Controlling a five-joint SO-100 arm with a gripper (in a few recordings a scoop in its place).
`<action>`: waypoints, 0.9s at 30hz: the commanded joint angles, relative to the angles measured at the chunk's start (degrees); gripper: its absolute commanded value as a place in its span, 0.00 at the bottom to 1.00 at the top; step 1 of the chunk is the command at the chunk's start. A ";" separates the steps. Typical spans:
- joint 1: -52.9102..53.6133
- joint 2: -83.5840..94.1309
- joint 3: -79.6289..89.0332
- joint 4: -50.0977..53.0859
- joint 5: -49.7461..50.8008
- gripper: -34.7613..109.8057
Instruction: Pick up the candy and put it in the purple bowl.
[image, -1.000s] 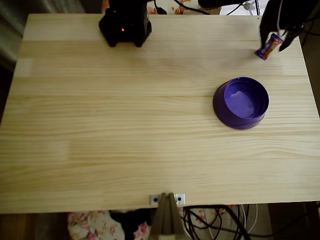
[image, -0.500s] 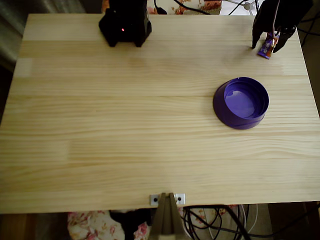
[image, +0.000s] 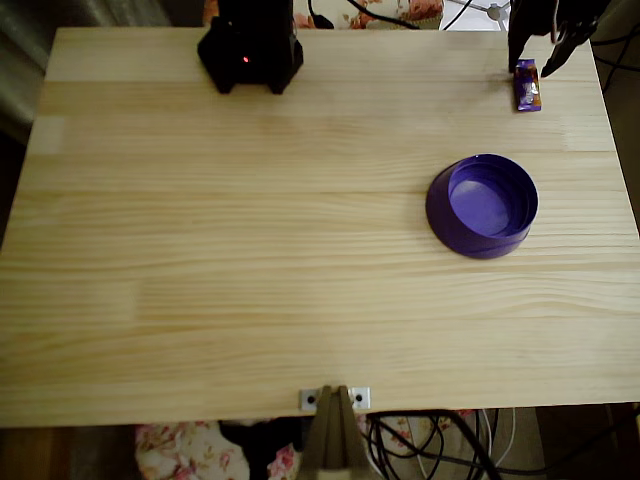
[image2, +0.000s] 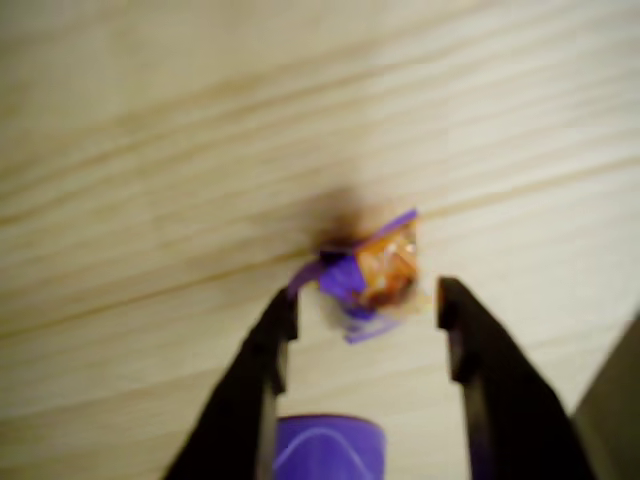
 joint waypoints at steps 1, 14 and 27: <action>-0.88 4.22 -7.21 0.62 -0.26 0.43; -1.32 -0.44 -11.87 0.70 -1.93 0.51; 0.18 1.67 -8.44 0.70 -3.52 0.55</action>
